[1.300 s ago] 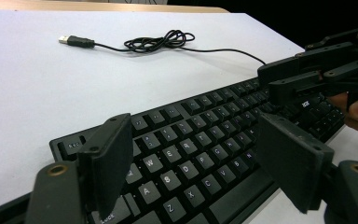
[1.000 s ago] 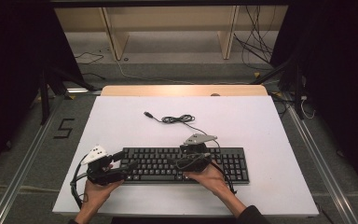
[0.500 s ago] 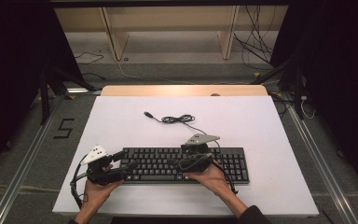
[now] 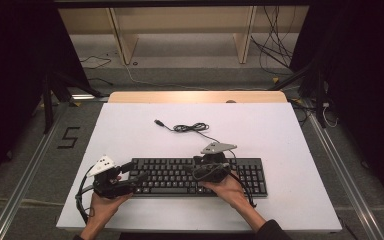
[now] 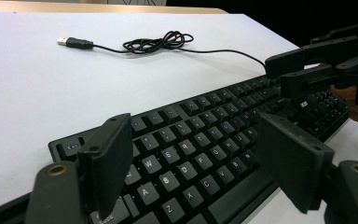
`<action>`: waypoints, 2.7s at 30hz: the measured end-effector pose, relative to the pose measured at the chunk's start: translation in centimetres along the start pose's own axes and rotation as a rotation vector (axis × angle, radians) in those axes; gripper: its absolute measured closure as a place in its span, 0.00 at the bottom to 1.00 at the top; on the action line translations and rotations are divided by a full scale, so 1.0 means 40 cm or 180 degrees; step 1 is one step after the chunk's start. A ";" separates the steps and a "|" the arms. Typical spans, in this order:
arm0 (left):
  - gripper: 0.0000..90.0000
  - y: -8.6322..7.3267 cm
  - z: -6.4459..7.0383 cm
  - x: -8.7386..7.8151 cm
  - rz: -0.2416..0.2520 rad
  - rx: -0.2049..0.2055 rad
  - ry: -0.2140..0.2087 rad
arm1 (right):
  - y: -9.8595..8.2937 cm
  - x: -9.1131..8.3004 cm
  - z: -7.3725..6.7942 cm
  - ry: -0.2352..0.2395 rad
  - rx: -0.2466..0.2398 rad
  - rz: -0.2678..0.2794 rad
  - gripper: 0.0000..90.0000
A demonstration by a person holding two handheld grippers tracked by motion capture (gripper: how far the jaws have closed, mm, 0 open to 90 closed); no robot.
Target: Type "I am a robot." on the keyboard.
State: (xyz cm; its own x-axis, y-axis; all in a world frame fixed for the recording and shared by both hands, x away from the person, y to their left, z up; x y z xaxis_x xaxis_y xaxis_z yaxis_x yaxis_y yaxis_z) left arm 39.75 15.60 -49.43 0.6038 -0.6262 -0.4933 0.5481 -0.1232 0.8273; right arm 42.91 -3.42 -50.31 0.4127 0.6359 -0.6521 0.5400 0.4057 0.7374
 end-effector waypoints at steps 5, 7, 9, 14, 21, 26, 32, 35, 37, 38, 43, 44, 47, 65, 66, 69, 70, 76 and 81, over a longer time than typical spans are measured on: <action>0.30 0.000 0.000 -0.001 -0.0002 0.0009 -0.0002 | -0.006 0.003 0.004 -0.0012 0.0000 -0.0041 0.76; 0.30 0.000 0.000 -0.001 -0.0008 0.0013 -0.0002 | -0.008 0.005 0.005 -0.0021 0.0001 -0.0065 0.81; 0.30 0.000 0.001 -0.001 -0.0003 0.0012 -0.0004 | -0.011 0.007 0.006 -0.0025 0.0003 -0.0085 0.87; 0.30 0.000 0.001 -0.001 0.0000 0.0008 -0.0002 | -0.020 0.022 0.004 -0.0039 -0.0016 -0.0172 0.96; 0.30 0.000 0.001 -0.001 -0.0002 0.0009 -0.0002 | -0.038 0.056 0.009 -0.0117 -0.0028 -0.0330 1.00; 0.30 0.000 0.002 0.000 -0.0002 0.0011 -0.0004 | -0.047 0.073 0.008 -0.0142 -0.0037 -0.0412 1.00; 0.30 0.000 0.002 0.000 -0.0001 0.0010 -0.0005 | -0.054 0.087 0.011 -0.0176 -0.0048 -0.0466 1.00; 0.30 0.000 0.002 0.000 -0.0003 0.0011 -0.0006 | -0.054 0.089 0.012 -0.0185 -0.0043 -0.0467 1.00; 0.30 0.000 0.002 0.001 -0.0005 0.0011 -0.0005 | -0.061 0.095 0.013 -0.0215 -0.0066 -0.0511 1.00; 0.30 -0.001 0.002 0.001 -0.0008 0.0013 -0.0004 | -0.061 0.096 0.013 -0.0220 -0.0068 -0.0482 1.00; 0.30 -0.002 0.004 0.001 -0.0013 0.0019 -0.0006 | -0.061 0.098 0.010 -0.0282 -0.0122 -0.0477 1.00; 0.30 -0.001 0.004 0.001 -0.0013 0.0021 -0.0006 | -0.061 0.097 0.010 -0.0278 -0.0111 -0.0481 1.00; 0.30 0.000 0.002 0.000 -0.0002 0.0006 -0.0004 | -0.057 0.094 0.010 -0.0254 -0.0046 -0.0450 1.00; 0.33 -0.003 0.004 0.008 -0.0042 0.0017 -0.0019 | -0.010 0.013 -0.028 0.0019 0.0039 0.0017 0.54; 0.34 -0.003 0.005 0.010 -0.0042 0.0019 -0.0020 | -0.009 0.008 -0.031 0.0047 0.0032 0.0045 0.53; 0.34 -0.003 0.008 0.014 -0.0055 0.0032 -0.0027 | -0.011 -0.011 -0.039 0.0078 -0.0019 0.0135 0.49; 0.34 -0.004 0.009 0.015 -0.0064 0.0034 -0.0030 | -0.012 -0.016 -0.040 0.0079 -0.0029 0.0154 0.48; 0.34 -0.005 0.014 0.025 -0.0093 0.0054 -0.0048 | -0.020 -0.073 -0.033 0.0100 -0.0028 0.0358 0.44; 0.34 -0.003 0.017 0.028 -0.0101 0.0044 -0.0062 | -0.034 -0.119 -0.020 0.0076 -0.0006 0.0492 0.41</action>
State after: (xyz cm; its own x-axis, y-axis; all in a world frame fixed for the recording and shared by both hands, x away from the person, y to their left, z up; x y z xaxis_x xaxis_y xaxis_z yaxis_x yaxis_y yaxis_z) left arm 39.97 14.37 -49.91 0.5748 -0.6368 -0.5140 0.5586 -0.1537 0.8151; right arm 39.64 -6.48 -48.04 0.4732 0.7063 -0.5265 0.4700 0.3030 0.8290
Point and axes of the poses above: each handheld gripper's, and its own axes: x roughly forward along the jaws, y roughly out of its top, z roughly to its right, the point moved 10 cm from there along x, roughly forward along the jaws, and after that the axes turned 6 degrees about -z, right-handed, at the moved point
